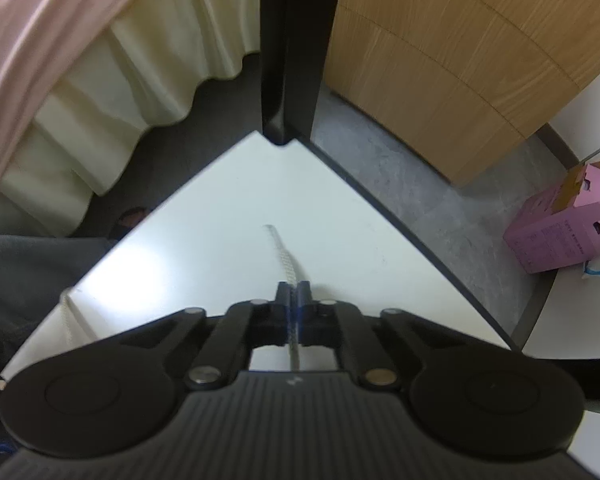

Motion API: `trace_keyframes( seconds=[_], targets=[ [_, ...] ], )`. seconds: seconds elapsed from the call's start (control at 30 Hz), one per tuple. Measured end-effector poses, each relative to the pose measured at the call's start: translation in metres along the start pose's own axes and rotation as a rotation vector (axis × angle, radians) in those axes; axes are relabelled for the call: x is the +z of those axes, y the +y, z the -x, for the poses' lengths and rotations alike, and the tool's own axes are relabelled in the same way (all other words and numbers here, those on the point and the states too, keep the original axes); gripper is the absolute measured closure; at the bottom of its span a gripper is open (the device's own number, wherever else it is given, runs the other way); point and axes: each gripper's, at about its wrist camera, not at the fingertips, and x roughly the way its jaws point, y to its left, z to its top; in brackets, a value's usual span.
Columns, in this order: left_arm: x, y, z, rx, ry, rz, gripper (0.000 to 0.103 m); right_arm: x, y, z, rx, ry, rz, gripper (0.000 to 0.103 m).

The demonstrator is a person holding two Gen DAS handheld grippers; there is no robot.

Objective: Lace up shoes with both hands

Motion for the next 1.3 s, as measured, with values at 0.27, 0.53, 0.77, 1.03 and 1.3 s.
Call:
trace_keyframes(
  seconds=[0.27,0.53,0.77,1.03,1.3],
  targets=[
    [0.008,0.015,0.020,0.061,-0.097,0.069,0.100,-0.029,-0.003,0.065,0.073,-0.191,-0.168,0.100],
    [0.013,0.012,0.036,0.147,-0.193,0.049,0.098,-0.083,-0.010,0.170,0.216,-0.511,-0.443,0.100],
    [0.012,0.010,0.043,0.230,-0.215,0.005,0.050,-0.147,0.012,0.183,0.278,-0.743,-0.605,0.100],
    [0.016,0.009,0.058,0.289,-0.242,-0.019,0.039,-0.179,0.003,0.143,0.278,-0.775,-0.733,0.100],
    [0.019,-0.005,0.068,0.295,-0.295,-0.110,0.029,-0.201,-0.016,0.122,0.293,-0.830,-0.833,0.099]
  ],
)
